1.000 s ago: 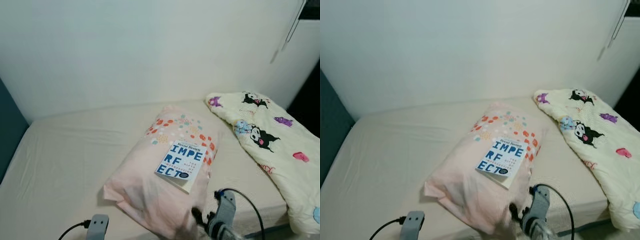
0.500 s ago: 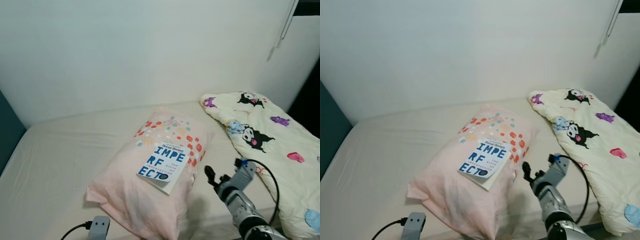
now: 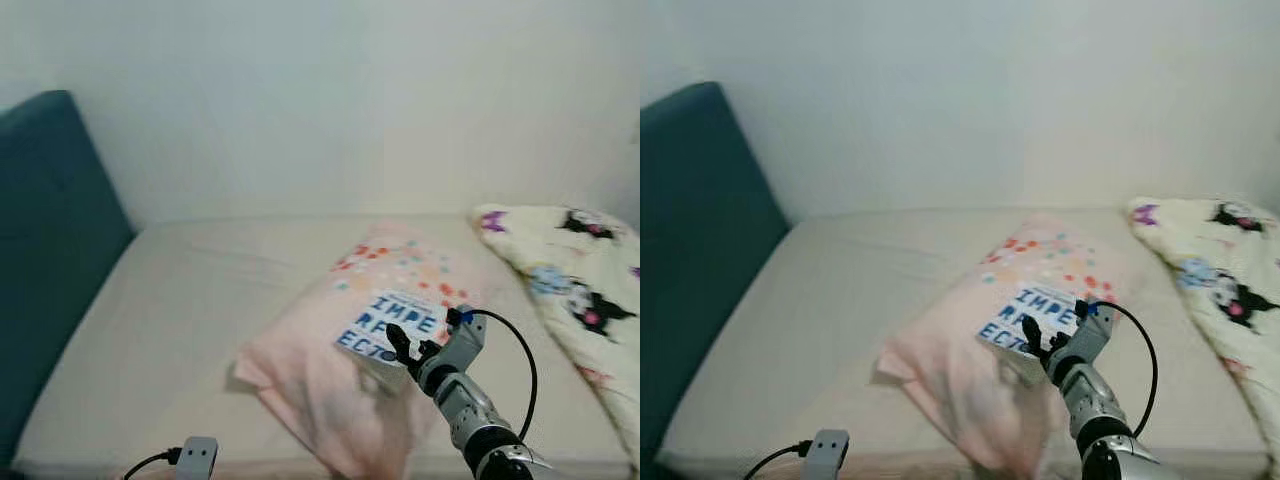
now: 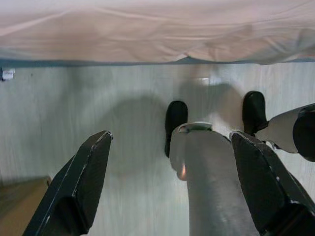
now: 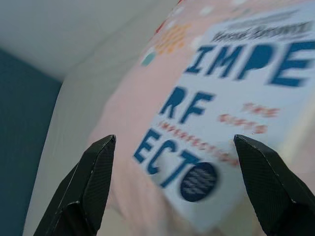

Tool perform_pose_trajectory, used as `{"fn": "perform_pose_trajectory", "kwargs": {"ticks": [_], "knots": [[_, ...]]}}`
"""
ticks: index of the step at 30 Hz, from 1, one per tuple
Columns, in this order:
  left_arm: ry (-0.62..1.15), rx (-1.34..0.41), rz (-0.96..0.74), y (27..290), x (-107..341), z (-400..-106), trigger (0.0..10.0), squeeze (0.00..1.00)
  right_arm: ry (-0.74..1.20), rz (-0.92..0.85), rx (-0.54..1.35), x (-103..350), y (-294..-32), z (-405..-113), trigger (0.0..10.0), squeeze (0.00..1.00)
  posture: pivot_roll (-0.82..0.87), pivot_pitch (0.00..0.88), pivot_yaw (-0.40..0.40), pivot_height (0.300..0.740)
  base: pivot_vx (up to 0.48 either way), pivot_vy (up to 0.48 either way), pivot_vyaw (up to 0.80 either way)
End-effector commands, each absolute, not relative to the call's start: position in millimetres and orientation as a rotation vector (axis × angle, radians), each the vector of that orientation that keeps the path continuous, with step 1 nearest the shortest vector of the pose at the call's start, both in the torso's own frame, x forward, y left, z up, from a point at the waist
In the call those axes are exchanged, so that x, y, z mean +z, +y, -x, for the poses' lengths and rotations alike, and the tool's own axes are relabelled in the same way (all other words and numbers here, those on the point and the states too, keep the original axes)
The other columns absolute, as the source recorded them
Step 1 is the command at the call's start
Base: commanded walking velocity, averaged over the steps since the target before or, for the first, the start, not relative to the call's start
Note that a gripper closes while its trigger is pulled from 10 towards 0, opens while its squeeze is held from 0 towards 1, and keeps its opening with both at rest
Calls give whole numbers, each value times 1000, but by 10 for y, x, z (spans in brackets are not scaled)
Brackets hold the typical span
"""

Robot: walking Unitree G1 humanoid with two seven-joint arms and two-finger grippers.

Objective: Clean up the room

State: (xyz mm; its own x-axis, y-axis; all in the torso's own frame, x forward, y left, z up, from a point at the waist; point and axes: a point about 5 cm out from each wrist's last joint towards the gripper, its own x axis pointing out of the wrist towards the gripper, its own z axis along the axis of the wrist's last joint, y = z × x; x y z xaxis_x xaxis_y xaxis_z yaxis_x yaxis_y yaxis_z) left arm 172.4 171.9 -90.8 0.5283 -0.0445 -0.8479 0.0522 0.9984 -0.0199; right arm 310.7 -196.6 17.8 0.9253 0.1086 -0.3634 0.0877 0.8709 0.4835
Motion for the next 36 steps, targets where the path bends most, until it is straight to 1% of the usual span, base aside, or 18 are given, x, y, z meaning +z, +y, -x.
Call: {"fn": "perform_pose_trajectory", "kwargs": {"ticks": [1, 11, 30, 36], "knots": [[1017, -63, -20, 1751, -907, -1720, 10000, 0, 402, -494, -5, 167, -1987, -3099, 10000, 0, -152, 0, -12, 740, 0, 0, 663], [1020, -78, -15, 1726, -909, -1721, 10000, 0, 378, -487, -35, 212, -2063, -3124, 10000, 0, -159, 0, -9, 740, 0, 0, 664], [1017, -100, -14, 1712, -898, -1747, 10000, 0, 367, -475, -23, 227, -2054, -3133, 10000, 0, -164, 0, -10, 740, 0, 0, 656], [1019, -107, -16, 1706, -897, -1751, 10000, 0, 367, -470, -25, 227, -2055, -3134, 10000, 0, -164, 0, -12, 740, 0, -463, 593]]}}
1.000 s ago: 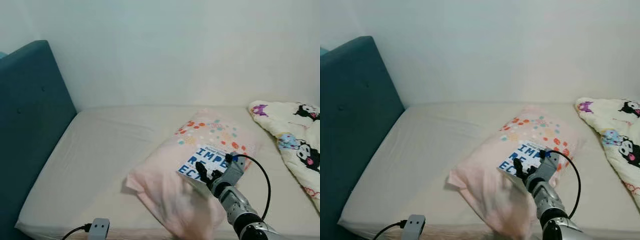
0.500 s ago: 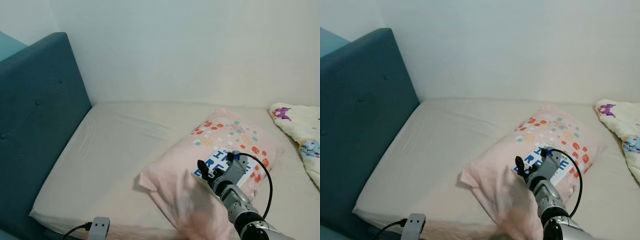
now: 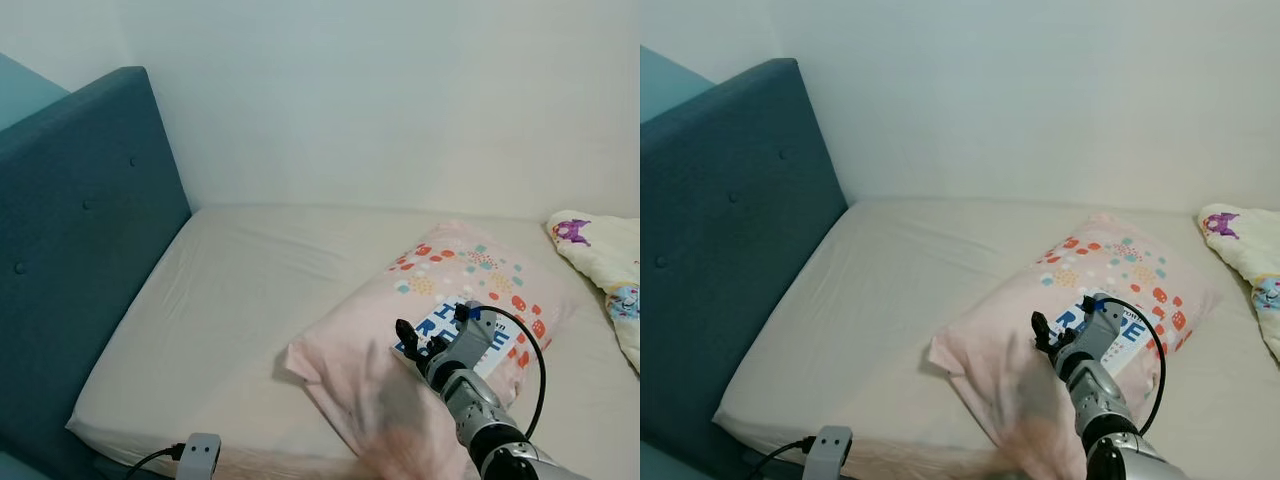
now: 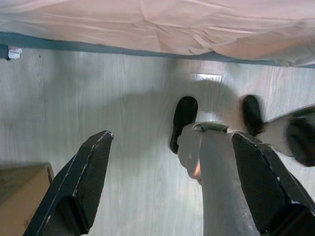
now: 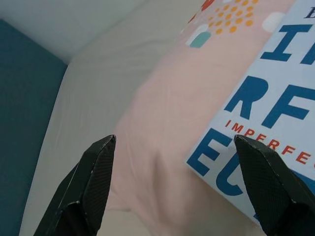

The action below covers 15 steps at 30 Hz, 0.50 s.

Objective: Clean up the room

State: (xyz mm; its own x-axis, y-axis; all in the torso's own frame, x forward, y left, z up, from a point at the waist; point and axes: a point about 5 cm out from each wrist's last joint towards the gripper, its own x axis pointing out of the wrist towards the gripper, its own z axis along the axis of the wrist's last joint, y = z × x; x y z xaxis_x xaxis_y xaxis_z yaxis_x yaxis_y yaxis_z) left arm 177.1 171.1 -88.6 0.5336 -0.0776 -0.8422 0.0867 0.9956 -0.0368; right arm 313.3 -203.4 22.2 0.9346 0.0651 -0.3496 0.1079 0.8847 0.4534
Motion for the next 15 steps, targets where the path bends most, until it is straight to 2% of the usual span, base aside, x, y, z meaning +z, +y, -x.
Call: {"fn": "perform_pose_trajectory", "kwargs": {"ticks": [1, 12, 15], "knots": [[1017, -100, -10, 1705, -897, -1753, 10000, 0, 370, -471, -31, 224, -2056, -3133, 10000, 0, -164, 0, -12, 740, 0, 0, 438], [1024, -102, 4, 1686, -909, -1728, 10000, 0, 413, -477, -83, 179, -2068, -3112, 10000, 0, -164, 0, -9, 740, 0, 0, 40], [1025, -113, 8, 1678, -910, -1724, 10000, 0, 418, -475, -91, 173, -2072, -3107, 10000, 0, -164, 0, -9, 740, 0, -382, 0]]}}
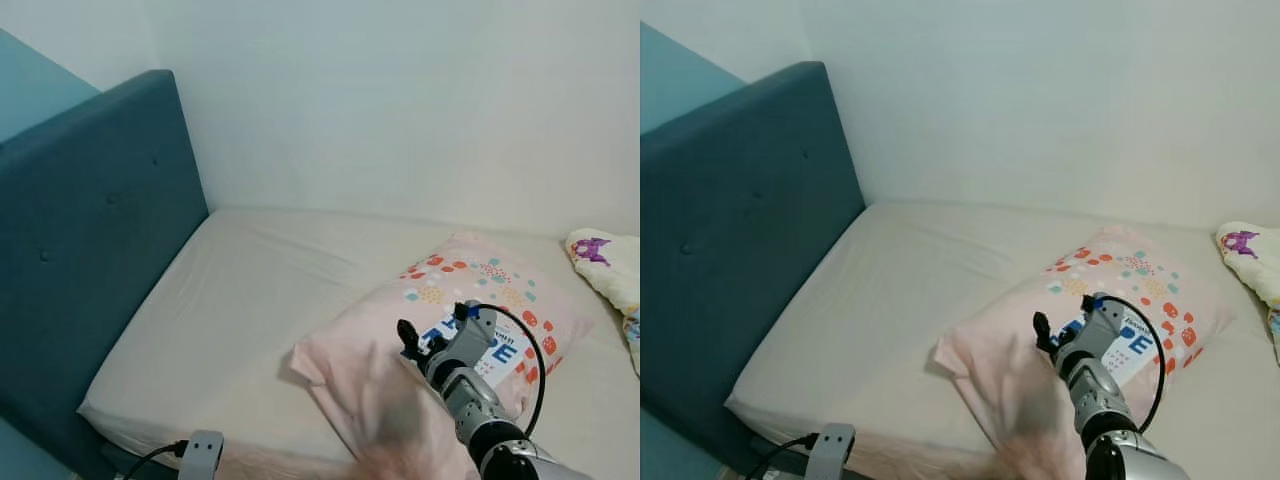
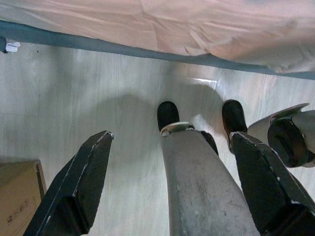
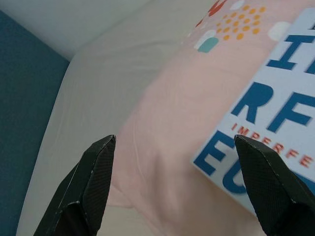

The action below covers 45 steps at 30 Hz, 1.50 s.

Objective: Clean up the room

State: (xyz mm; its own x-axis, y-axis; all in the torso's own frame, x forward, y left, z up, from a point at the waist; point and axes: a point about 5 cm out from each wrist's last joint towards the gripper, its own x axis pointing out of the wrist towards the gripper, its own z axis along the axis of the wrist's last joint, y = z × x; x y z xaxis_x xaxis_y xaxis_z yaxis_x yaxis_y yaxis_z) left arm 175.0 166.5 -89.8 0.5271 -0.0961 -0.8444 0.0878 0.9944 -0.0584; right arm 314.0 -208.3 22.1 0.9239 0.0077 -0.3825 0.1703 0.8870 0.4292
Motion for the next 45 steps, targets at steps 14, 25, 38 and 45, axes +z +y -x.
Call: {"fn": "perform_pose_trajectory", "kwargs": {"ticks": [14, 25, 38, 45], "knots": [[1021, -121, 6, 1656, -901, -1749, 10000, 0, 475, -443, -223, 98, -2226, -3025, 10000, 0, -167, 0, -3, 740, 0, -191, 0], [1023, -137, -19, 1664, -907, -1733, 10000, 0, 484, -449, -257, 70, -2264, -2990, 10000, 0, -165, 0, -3, 740, 0, -215, 0], [1018, -129, -15, 1670, -909, -1724, 10000, 0, 596, -438, -269, -90, -2195, -2863, 10000, 0, -165, 0, 1, 740, 0, -85, 0], [1021, -133, -23, 1680, -916, -1704, 10000, 0, 631, -464, -272, -153, -2162, -2807, 10000, 0, -160, 0, 3, 740, 0, 0, 0]]}}
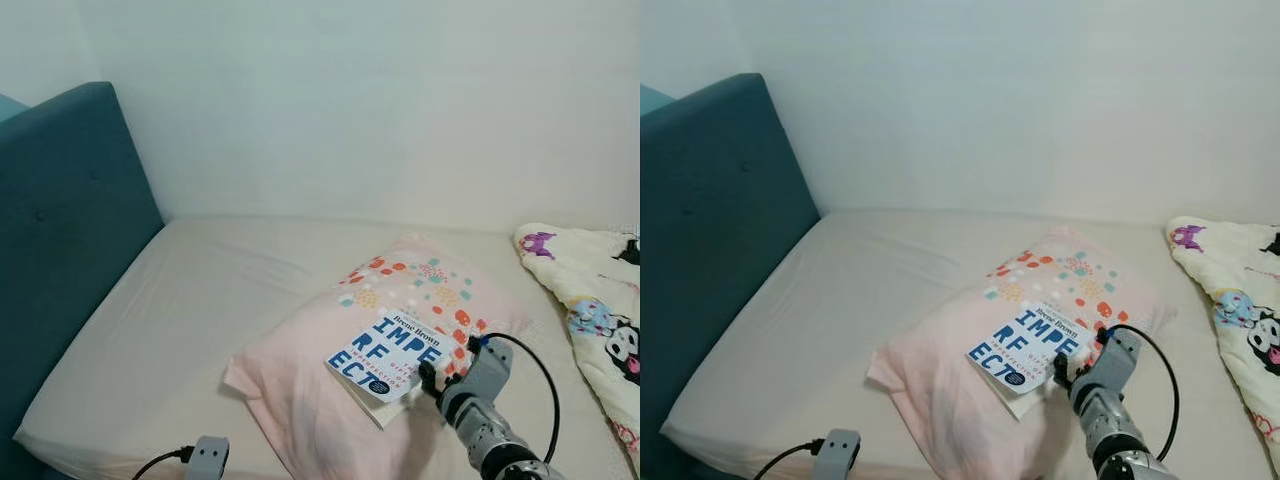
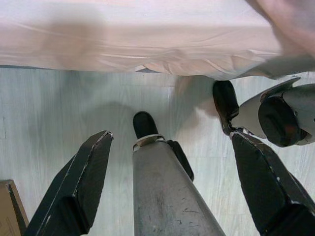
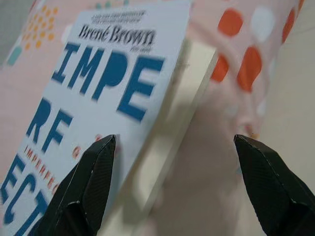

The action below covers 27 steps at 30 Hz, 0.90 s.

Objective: Clean up the room

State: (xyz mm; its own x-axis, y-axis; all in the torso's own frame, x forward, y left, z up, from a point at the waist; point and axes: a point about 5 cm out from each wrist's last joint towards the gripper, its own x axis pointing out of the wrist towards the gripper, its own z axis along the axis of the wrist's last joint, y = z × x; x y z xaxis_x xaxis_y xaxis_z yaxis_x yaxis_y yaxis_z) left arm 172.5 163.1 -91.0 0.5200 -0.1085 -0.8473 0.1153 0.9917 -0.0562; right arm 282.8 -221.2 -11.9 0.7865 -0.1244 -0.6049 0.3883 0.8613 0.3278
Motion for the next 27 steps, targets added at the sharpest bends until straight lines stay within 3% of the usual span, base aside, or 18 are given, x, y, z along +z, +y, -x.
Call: {"fn": "perform_pose_trajectory", "kwargs": {"ticks": [1, 18, 23, 27], "knots": [[1023, -134, -29, 1693, -921, -1690, 10000, 0, 640, -492, -265, -177, -2133, -2788, 10000, 0, -155, 0, 3, 740, 0, 0, 0], [1043, -144, -92, 1867, -957, -1545, 10000, 0, 603, -578, -282, -216, -2129, -2733, 10000, 0, -117, 0, 28, 740, 0, 0, 0], [1072, -133, -133, 2087, -971, -1405, 10000, 0, 630, -590, -332, -285, -2182, -2639, 10000, 0, -99, 0, 55, 720, 0, 0, 0], [1072, -133, -138, 2108, -967, -1406, 10000, 0, 626, -590, -339, -283, -2201, -2635, 10000, 0, -103, 0, 58, 705, 0, 0, 0]]}}
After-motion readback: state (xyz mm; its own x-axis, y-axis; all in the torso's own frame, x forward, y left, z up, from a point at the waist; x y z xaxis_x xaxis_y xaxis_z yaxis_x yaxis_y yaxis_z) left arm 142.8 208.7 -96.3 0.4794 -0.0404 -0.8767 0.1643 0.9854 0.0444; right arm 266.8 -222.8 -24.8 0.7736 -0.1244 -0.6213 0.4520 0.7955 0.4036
